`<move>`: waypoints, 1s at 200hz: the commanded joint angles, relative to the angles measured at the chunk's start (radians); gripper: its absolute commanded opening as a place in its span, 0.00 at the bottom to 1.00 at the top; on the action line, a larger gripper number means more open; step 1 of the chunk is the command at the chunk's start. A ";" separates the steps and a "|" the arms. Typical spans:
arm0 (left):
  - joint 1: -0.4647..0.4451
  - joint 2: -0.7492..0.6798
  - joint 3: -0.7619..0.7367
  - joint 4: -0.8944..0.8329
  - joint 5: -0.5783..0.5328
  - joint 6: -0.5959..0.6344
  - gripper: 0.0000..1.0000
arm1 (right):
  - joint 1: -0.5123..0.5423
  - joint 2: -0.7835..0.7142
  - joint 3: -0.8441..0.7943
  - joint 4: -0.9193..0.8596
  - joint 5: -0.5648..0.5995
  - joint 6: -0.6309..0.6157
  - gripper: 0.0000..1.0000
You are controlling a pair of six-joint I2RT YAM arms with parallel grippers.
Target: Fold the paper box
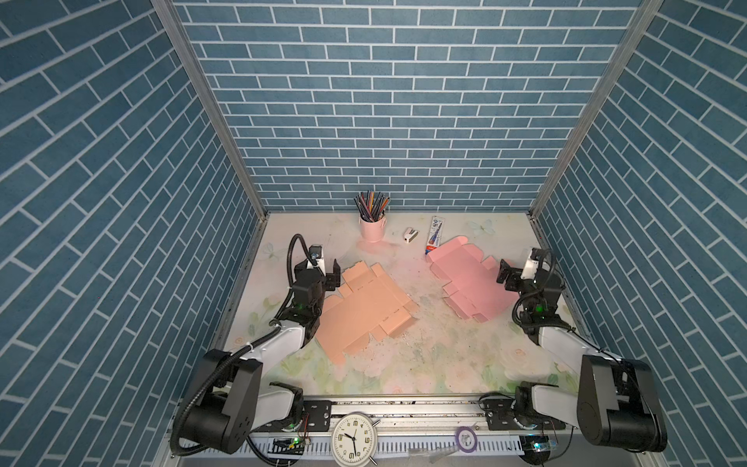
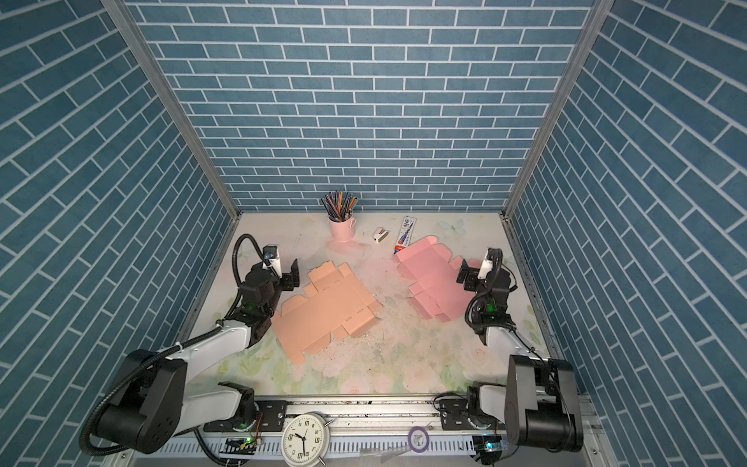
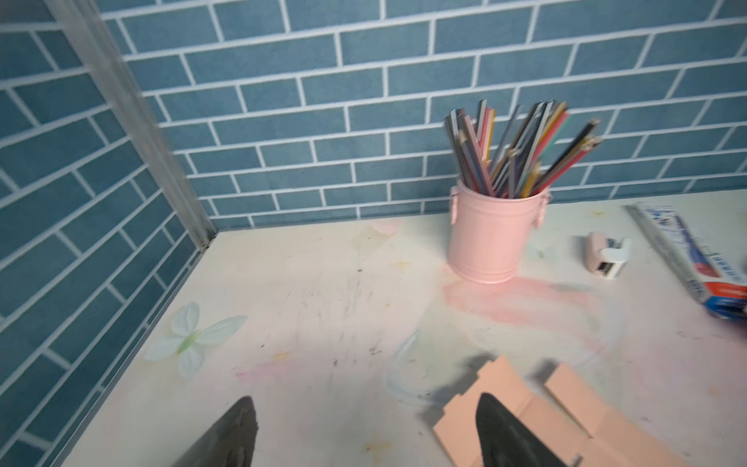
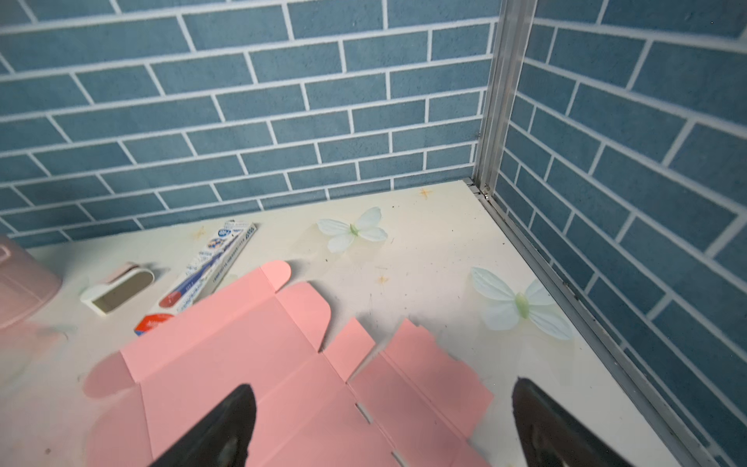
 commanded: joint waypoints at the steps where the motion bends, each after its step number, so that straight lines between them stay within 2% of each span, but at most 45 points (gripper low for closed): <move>1: -0.037 -0.024 0.081 -0.236 0.004 -0.110 0.85 | 0.044 -0.001 0.130 -0.376 -0.024 0.101 0.99; 20: -0.075 -0.014 0.139 -0.318 0.109 -0.232 0.85 | 0.114 0.033 0.198 -0.504 -0.073 0.104 0.97; 42: -0.083 0.007 0.193 -0.419 0.264 -0.401 0.86 | 0.204 0.068 0.249 -0.571 -0.138 0.123 0.95; 61: -0.097 0.021 0.183 -0.425 0.408 -0.516 0.85 | 0.313 0.122 0.313 -0.634 -0.177 0.131 0.95; 84: -0.125 0.039 0.155 -0.442 0.493 -0.594 0.86 | 0.424 0.177 0.382 -0.667 -0.227 0.140 0.95; 110: -0.150 0.019 0.091 -0.440 0.500 -0.626 0.85 | 0.493 0.264 0.464 -0.691 -0.321 0.148 0.94; 142: -0.147 -0.009 0.046 -0.494 0.489 -0.625 0.85 | 0.562 0.391 0.584 -0.756 -0.375 0.127 0.92; 200: -0.062 -0.061 -0.037 -0.496 0.558 -0.622 0.85 | 0.645 0.529 0.675 -0.733 -0.444 0.165 0.80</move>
